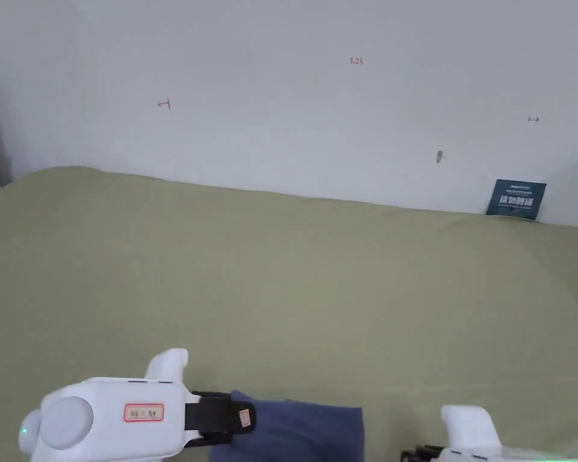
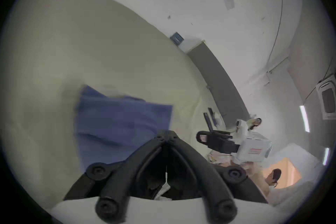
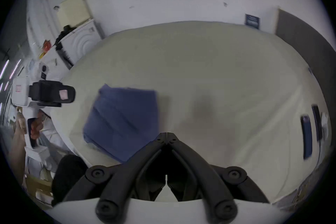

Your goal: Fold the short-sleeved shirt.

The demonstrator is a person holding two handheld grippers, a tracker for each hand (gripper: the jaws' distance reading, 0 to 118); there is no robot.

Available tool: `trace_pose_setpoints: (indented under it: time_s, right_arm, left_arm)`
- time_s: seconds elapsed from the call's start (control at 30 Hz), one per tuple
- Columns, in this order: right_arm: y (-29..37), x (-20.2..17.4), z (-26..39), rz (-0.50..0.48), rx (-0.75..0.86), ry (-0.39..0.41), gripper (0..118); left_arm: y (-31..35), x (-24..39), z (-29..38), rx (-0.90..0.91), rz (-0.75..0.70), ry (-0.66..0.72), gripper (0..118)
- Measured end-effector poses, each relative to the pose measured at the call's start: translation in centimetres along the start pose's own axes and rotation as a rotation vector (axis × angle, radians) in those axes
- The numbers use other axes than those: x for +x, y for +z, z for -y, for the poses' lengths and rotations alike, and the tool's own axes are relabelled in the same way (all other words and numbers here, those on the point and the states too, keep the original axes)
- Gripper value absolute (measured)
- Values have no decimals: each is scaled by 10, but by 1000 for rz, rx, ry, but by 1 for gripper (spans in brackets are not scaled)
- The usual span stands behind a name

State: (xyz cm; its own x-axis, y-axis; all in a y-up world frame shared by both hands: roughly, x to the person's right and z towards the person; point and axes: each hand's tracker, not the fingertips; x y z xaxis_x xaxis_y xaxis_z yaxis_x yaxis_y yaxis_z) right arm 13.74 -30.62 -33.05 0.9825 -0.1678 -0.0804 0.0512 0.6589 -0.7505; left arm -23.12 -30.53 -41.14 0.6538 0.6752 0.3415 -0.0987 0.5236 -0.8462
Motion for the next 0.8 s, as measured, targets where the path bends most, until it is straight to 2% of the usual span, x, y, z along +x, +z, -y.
trace_pose_setpoints:
  time_s: [0.07, 0.1, 0.2, 0.27, 0.33, 0.37, 0.4, 0.43, 0.47, 0.5, 0.53, 0.57, 0.67, 0.77, 0.8]
  right_arm:
    - [-16, -22, -19, -90, -16, -13, 0]
    - [-27, -34, -28, -104, -50, -25, 0]
    - [-65, -58, -37, -185, -137, 7, 0]
    - [-95, -61, -32, -162, -225, -6, 0]
    - [-117, -59, -17, -71, -327, -16, 0]
    - [-123, -57, -11, -76, -339, -42, 0]
    - [-119, -54, -12, -104, -283, -55, 0]
    - [-116, -55, -16, -99, -288, -55, 0]
    - [-115, -59, -17, -91, -293, -43, 0]
    - [-116, -62, -16, -76, -294, 8, 0]
    - [-117, -64, -15, -71, -291, 25, 0]
    - [-120, -59, -16, -72, -293, 9, 0]
    - [-119, -59, -15, -67, -288, 4, 0]
    - [-117, -60, -13, -64, -277, -2, 0]
    - [-119, -57, -12, -70, -275, -21, 0]
  left_arm:
    - [11, -20, -5, 21, -38, 26, 0]
    - [15, -29, -6, 24, -37, 37, 0]
    - [17, -55, -6, 22, -40, 85, 0]
    - [16, -69, -3, 12, -40, 119, 0]
    - [13, -83, 1, 6, -13, 156, 0]
    - [12, -89, 4, -2, 3, 173, 0]
    - [10, -95, 6, -8, 12, 183, 1]
    - [9, -100, 9, -13, 12, 191, 13]
    - [10, -92, 14, -13, 15, 197, 35]
    - [7, -96, 16, -18, 32, 211, 69]
    - [3, -100, 18, -42, 72, 236, 105]
    - [-2, -102, 20, -54, 107, 259, 116]
    - [-17, -117, 23, -68, 212, 320, 115]
    - [-45, -120, 24, -123, 194, 339, 115]
    - [-51, -119, 25, -107, 237, 337, 115]
